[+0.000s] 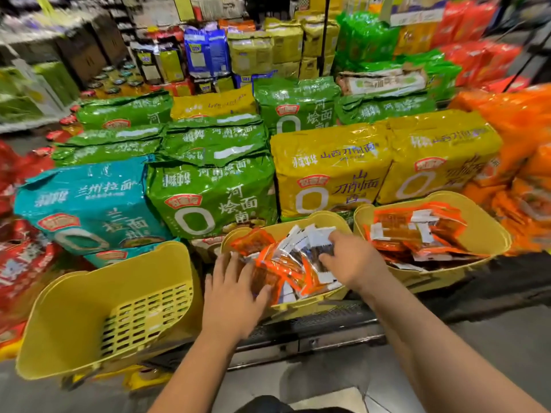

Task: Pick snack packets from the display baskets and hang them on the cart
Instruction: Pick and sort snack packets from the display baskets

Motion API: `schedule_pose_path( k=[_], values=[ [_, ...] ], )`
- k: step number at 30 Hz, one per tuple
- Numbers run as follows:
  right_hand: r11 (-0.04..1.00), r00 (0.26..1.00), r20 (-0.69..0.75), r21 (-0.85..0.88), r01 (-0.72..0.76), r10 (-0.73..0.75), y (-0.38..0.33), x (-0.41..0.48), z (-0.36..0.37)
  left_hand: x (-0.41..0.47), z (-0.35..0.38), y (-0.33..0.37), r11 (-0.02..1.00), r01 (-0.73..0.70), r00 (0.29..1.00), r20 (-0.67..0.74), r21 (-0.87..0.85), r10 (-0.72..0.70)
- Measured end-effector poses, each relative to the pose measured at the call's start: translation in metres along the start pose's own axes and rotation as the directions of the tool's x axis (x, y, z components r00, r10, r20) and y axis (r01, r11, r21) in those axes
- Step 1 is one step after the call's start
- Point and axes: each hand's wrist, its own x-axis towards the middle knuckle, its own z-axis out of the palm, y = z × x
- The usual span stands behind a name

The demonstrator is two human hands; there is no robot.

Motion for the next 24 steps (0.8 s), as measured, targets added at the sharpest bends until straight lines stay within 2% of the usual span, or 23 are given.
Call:
schedule_pose_path(
  k=[2,5,11,14,17,19,21,22,23,24],
  values=[
    [0.995,0.998,0.043,-0.091,-0.038,0.042,-0.007,0.01,0.006,0.0,-0.001,0.002,1.0,0.008,1.0,-0.006,-0.008,-0.008],
    [0.991,0.997,0.079,-0.134,-0.011,0.021,-0.015,0.019,0.012,0.001,-0.001,0.003,0.999,0.027,1.0,-0.013,-0.02,-0.027],
    [1.0,0.999,0.031,-0.008,-0.007,0.008,-0.014,0.028,0.018,0.002,-0.007,0.004,0.998,0.051,0.997,0.065,-0.044,-0.048],
    [0.998,1.0,0.012,0.06,0.022,-0.023,-0.01,0.031,0.019,0.004,-0.017,0.011,0.991,0.119,0.99,0.075,-0.057,-0.115],
    [0.985,0.999,-0.007,0.167,0.037,-0.036,-0.003,0.032,0.014,0.008,-0.025,0.021,0.987,0.119,0.989,-0.071,-0.105,-0.127],
    [0.932,0.999,-0.042,0.362,0.021,-0.006,0.003,0.034,0.01,0.012,-0.027,0.028,0.957,0.001,0.98,-0.192,-0.29,-0.059],
    [0.758,1.0,-0.012,0.652,0.006,0.003,0.005,0.03,0.004,0.013,-0.032,0.039,0.835,-0.035,0.985,-0.158,-0.548,-0.062],
    [0.627,1.0,0.003,0.779,0.013,-0.025,0.005,0.027,0.002,0.014,-0.038,0.046,0.691,0.049,0.995,-0.025,-0.721,-0.096],
    [0.514,0.996,0.043,0.858,0.001,-0.074,0.002,0.022,-0.001,0.016,-0.043,0.054,0.435,0.173,0.985,0.149,-0.884,-0.09],
    [0.391,0.985,0.107,0.919,-0.046,-0.137,-0.002,0.017,-0.005,0.019,-0.046,0.06,0.132,0.311,0.951,0.308,-0.941,-0.039]
  ],
)
